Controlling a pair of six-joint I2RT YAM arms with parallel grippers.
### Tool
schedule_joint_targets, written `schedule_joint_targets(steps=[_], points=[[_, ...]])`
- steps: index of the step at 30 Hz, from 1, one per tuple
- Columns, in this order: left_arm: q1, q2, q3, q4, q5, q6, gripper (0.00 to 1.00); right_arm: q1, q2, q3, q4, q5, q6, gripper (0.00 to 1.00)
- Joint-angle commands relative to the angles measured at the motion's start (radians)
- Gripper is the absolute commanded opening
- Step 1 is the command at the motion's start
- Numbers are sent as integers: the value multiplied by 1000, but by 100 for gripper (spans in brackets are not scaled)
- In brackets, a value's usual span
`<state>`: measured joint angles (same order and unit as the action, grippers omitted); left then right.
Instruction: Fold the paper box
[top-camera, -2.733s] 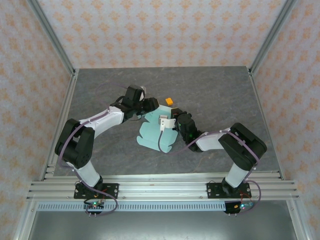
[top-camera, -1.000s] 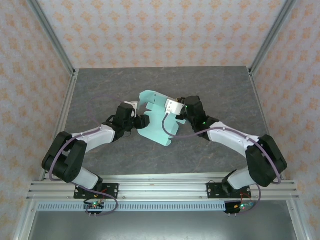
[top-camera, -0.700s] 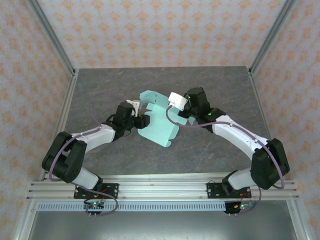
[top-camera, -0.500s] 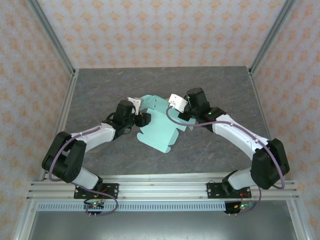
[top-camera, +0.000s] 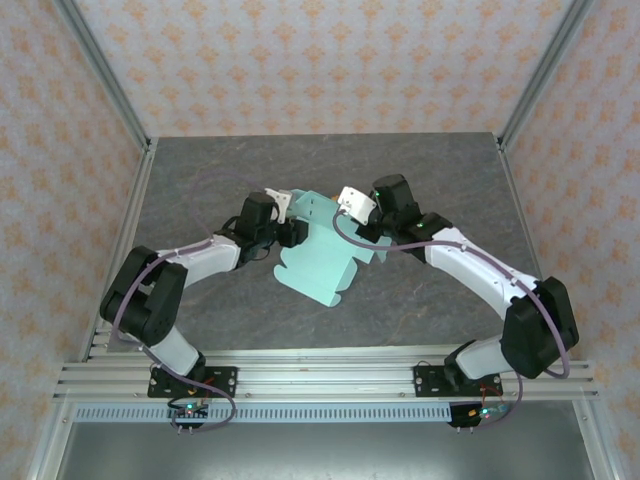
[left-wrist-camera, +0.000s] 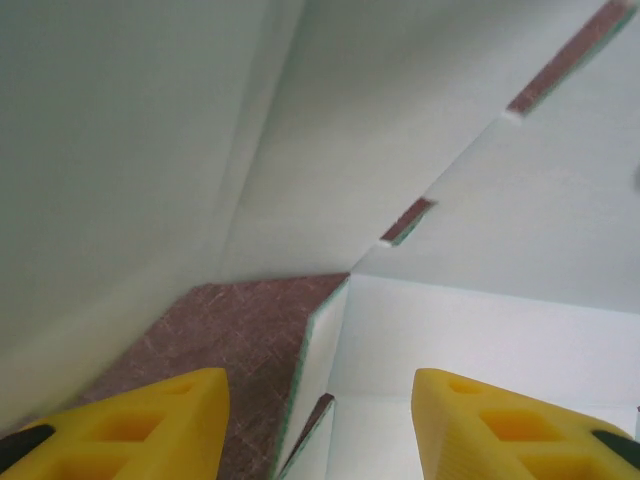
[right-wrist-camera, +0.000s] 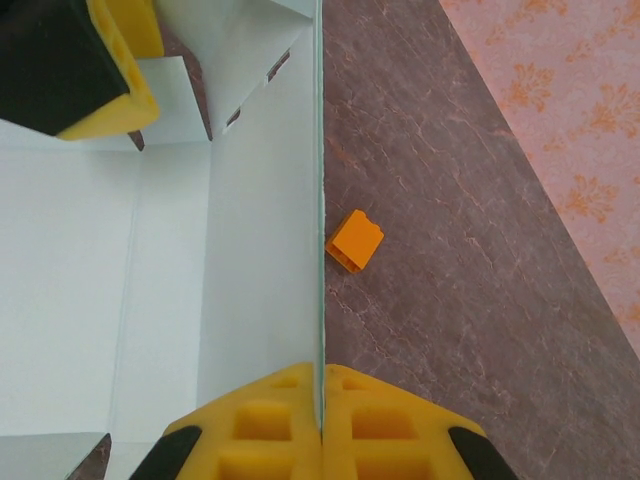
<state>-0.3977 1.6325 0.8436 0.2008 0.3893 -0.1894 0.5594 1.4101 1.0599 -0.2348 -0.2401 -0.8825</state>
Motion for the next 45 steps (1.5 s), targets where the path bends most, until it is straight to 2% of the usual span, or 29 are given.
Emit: schedule_joint_targets(steps=[1, 7, 20, 30, 35, 43, 45], points=[[-10, 10, 25, 66, 48, -5, 47, -4, 11, 43, 3, 4, 29, 0], [-28, 9, 5, 153, 128, -41, 37, -5, 32, 45, 6, 6, 43, 0], [-94, 72, 3, 200, 146, -57, 36, -5, 48, 35, 25, 9, 56, 0], [-110, 124, -12, 333, 177, -166, 39, -5, 58, 11, 60, 6, 81, 0], [-107, 63, -43, 312, 113, -168, 44, -13, 44, -9, 71, 30, 55, 0], [-76, -81, -89, 141, 9, -145, 51, -20, 2, -76, 130, 32, -68, 0], [-52, -121, -114, 111, -7, -156, 51, -10, -5, -106, 183, 69, -102, 0]])
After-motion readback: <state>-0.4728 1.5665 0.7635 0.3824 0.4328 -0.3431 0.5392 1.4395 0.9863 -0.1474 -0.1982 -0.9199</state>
